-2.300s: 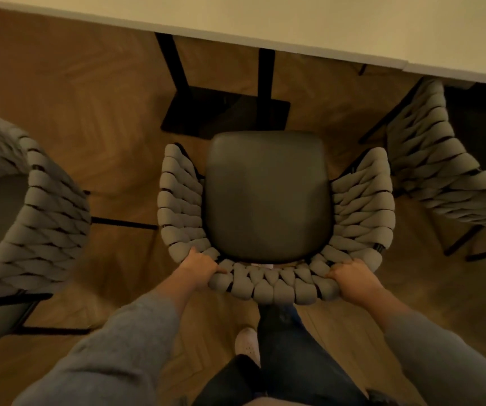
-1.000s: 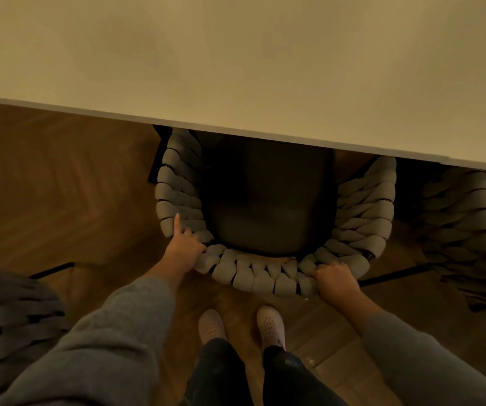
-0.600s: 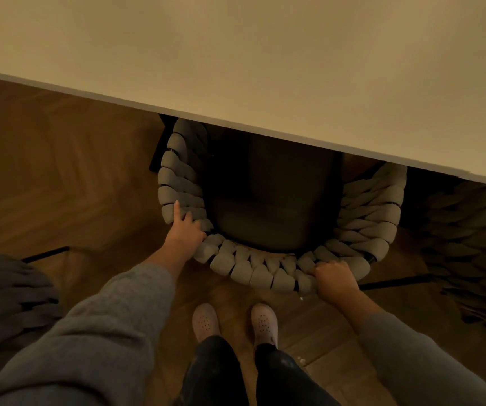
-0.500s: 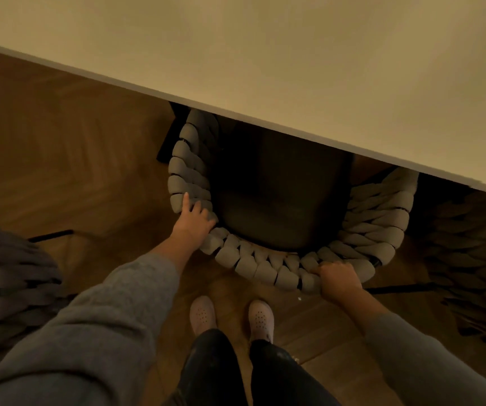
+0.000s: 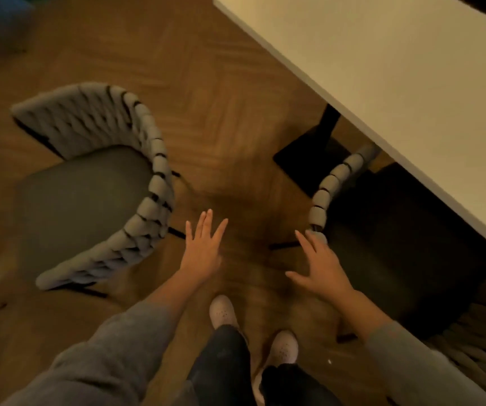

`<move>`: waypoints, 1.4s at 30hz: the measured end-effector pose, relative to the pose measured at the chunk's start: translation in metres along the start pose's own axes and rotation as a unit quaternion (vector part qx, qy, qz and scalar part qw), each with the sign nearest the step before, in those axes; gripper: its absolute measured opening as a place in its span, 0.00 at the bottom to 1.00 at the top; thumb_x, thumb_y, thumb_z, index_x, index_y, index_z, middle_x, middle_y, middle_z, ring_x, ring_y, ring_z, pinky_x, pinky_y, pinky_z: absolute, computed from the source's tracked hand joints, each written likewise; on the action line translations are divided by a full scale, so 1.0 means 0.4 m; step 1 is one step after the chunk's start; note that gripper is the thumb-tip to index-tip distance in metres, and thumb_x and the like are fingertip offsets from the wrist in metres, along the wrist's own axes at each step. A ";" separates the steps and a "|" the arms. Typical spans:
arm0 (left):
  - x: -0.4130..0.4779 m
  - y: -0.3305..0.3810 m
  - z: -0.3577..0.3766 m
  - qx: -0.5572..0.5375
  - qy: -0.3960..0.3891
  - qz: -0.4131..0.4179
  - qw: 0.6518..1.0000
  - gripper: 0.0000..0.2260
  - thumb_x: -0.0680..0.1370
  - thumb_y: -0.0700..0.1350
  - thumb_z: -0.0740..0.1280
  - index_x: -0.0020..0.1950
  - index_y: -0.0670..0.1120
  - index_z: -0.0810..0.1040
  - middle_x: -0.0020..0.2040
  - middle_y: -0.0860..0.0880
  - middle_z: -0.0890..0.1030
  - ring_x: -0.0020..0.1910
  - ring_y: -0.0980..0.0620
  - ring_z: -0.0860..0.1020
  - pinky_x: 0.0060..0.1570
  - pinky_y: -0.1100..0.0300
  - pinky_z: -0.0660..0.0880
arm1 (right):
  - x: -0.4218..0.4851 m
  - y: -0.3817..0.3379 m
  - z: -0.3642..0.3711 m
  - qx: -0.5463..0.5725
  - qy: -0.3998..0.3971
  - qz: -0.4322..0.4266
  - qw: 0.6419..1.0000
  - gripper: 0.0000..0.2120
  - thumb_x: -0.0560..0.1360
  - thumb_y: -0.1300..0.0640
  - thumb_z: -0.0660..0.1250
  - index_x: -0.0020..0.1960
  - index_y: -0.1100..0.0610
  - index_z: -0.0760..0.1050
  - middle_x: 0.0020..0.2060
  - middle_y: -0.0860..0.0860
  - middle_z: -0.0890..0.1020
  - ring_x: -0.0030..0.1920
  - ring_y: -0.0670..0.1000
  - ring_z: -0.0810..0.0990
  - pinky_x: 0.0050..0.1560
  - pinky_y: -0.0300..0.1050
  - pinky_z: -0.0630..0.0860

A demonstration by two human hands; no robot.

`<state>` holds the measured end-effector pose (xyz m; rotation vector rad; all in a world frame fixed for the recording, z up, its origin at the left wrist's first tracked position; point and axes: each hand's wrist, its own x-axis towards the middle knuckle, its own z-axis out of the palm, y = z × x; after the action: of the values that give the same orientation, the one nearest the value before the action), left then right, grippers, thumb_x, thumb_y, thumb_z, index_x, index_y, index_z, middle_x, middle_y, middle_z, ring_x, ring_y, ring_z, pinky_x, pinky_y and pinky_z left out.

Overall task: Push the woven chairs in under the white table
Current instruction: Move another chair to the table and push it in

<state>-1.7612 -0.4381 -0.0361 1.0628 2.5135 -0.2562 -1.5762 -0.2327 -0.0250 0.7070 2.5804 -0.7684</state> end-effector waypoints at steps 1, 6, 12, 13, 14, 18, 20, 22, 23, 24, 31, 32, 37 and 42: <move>-0.012 -0.054 -0.003 -0.019 0.004 -0.034 0.999 0.35 0.81 0.50 0.60 0.80 0.52 0.41 0.79 0.41 0.38 0.78 0.43 0.38 0.74 0.40 0.41 | 0.040 -0.047 -0.001 -0.029 0.001 -0.023 0.999 0.44 0.74 0.38 0.67 0.79 0.45 0.42 0.79 0.49 0.48 0.78 0.53 0.47 0.76 0.53 0.49; -0.041 -0.272 0.000 -0.128 0.052 -0.167 0.976 0.36 0.79 0.48 0.64 0.80 0.49 0.47 0.80 0.39 0.45 0.79 0.41 0.43 0.74 0.37 0.44 | 0.217 -0.264 0.008 -0.122 -0.012 -0.102 0.987 0.43 0.75 0.39 0.66 0.79 0.46 0.42 0.79 0.50 0.48 0.78 0.51 0.46 0.76 0.49 0.43; -0.017 -0.446 0.018 -0.232 0.022 -0.287 0.929 0.42 0.76 0.60 0.67 0.80 0.50 0.45 0.80 0.43 0.51 0.79 0.43 0.47 0.74 0.39 0.47 | 0.432 -0.497 0.002 -0.222 -0.076 -0.257 0.938 0.44 0.75 0.45 0.68 0.79 0.47 0.42 0.79 0.52 0.49 0.78 0.53 0.48 0.76 0.51 0.45; 0.003 -0.459 0.012 -0.246 0.012 -0.282 0.927 0.43 0.75 0.61 0.67 0.80 0.49 0.45 0.79 0.43 0.53 0.79 0.44 0.49 0.74 0.40 0.48 | 0.471 -0.528 -0.008 -0.240 -0.083 -0.278 0.927 0.44 0.75 0.47 0.68 0.79 0.47 0.42 0.79 0.53 0.49 0.78 0.53 0.48 0.76 0.52 0.45; 0.027 -0.469 0.005 -0.257 0.001 -0.273 0.927 0.43 0.74 0.62 0.68 0.80 0.49 0.47 0.78 0.44 0.57 0.78 0.44 0.51 0.75 0.40 0.50 | 0.513 -0.556 -0.019 -0.257 -0.087 -0.298 0.915 0.44 0.75 0.50 0.69 0.79 0.47 0.42 0.79 0.53 0.49 0.78 0.54 0.48 0.76 0.53 0.46; 0.128 -0.469 -0.011 -0.300 -0.040 -0.222 0.927 0.44 0.71 0.65 0.69 0.79 0.50 0.53 0.70 0.45 0.71 0.70 0.43 0.68 0.68 0.44 0.66 | 0.694 -0.663 -0.064 -0.351 -0.077 -0.377 0.854 0.43 0.75 0.59 0.68 0.79 0.48 0.44 0.79 0.54 0.49 0.78 0.55 0.47 0.76 0.56 0.45; 0.168 -0.454 0.008 -0.320 -0.061 -0.227 0.918 0.40 0.72 0.63 0.70 0.78 0.51 0.57 0.66 0.45 0.74 0.63 0.43 0.75 0.61 0.48 0.73 | 0.785 -0.711 -0.073 -0.406 -0.088 -0.424 0.805 0.40 0.76 0.61 0.65 0.79 0.49 0.45 0.79 0.55 0.48 0.78 0.56 0.45 0.76 0.57 0.43; 0.195 -0.456 0.018 -0.315 -0.049 -0.255 0.913 0.29 0.75 0.58 0.67 0.73 0.50 0.64 0.65 0.45 0.75 0.60 0.43 0.77 0.56 0.49 0.74 | 0.886 -0.771 -0.084 -0.466 -0.090 -0.460 0.751 0.36 0.78 0.61 0.62 0.79 0.49 0.46 0.79 0.56 0.47 0.78 0.57 0.43 0.75 0.58 0.41; 0.202 -0.459 0.018 -0.309 -0.043 -0.252 0.916 0.24 0.78 0.54 0.65 0.71 0.48 0.66 0.65 0.44 0.75 0.59 0.43 0.77 0.56 0.50 0.74 | 0.931 -0.801 -0.091 -0.493 -0.100 -0.469 0.726 0.34 0.79 0.60 0.61 0.79 0.49 0.48 0.79 0.56 0.47 0.78 0.57 0.42 0.75 0.59 0.40; 0.208 -0.464 0.017 -0.302 -0.040 -0.240 0.922 0.19 0.79 0.50 0.62 0.70 0.47 0.68 0.65 0.43 0.75 0.58 0.43 0.77 0.56 0.50 0.73 | 0.976 -0.837 -0.100 -0.521 -0.114 -0.477 0.699 0.32 0.80 0.59 0.60 0.79 0.50 0.50 0.79 0.56 0.48 0.78 0.57 0.42 0.75 0.61 0.40; 0.191 -0.501 0.020 -0.279 -0.087 -0.191 0.937 0.18 0.79 0.45 0.60 0.69 0.48 0.67 0.58 0.45 0.78 0.51 0.43 0.78 0.47 0.51 0.73 | 1.238 -1.043 -0.158 -0.627 -0.125 -0.539 0.549 0.26 0.78 0.62 0.61 0.75 0.51 0.62 0.72 0.54 0.67 0.75 0.56 0.59 0.76 0.60 0.44; 0.186 -0.513 0.026 -0.285 -0.087 -0.192 0.935 0.19 0.79 0.45 0.61 0.70 0.48 0.66 0.58 0.45 0.78 0.51 0.43 0.79 0.47 0.50 0.75 | 1.271 -1.075 -0.159 -0.631 -0.127 -0.557 0.525 0.25 0.78 0.63 0.61 0.74 0.51 0.64 0.71 0.53 0.70 0.73 0.55 0.63 0.76 0.58 0.45; 0.142 -0.627 0.024 -0.266 -0.091 -0.229 0.932 0.22 0.79 0.44 0.60 0.74 0.48 0.65 0.61 0.46 0.78 0.53 0.43 0.79 0.49 0.51 0.76 | 1.342 -1.181 -0.106 -0.614 -0.138 -0.616 0.474 0.23 0.76 0.60 0.65 0.70 0.47 0.69 0.62 0.49 0.77 0.66 0.52 0.71 0.73 0.53 0.54; 0.065 -0.769 0.053 -0.233 -0.130 -0.285 0.921 0.23 0.78 0.47 0.61 0.74 0.53 0.64 0.64 0.51 0.77 0.57 0.46 0.78 0.48 0.53 0.76 | 1.278 -1.268 -0.058 -0.596 -0.121 -0.619 0.497 0.15 0.75 0.57 0.63 0.61 0.48 0.73 0.53 0.48 0.80 0.58 0.52 0.75 0.65 0.49 0.61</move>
<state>-1.9930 -0.6416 -0.0625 0.0913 2.3964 0.0489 -2.2757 -0.4047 -0.0360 -1.6380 2.1147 0.7572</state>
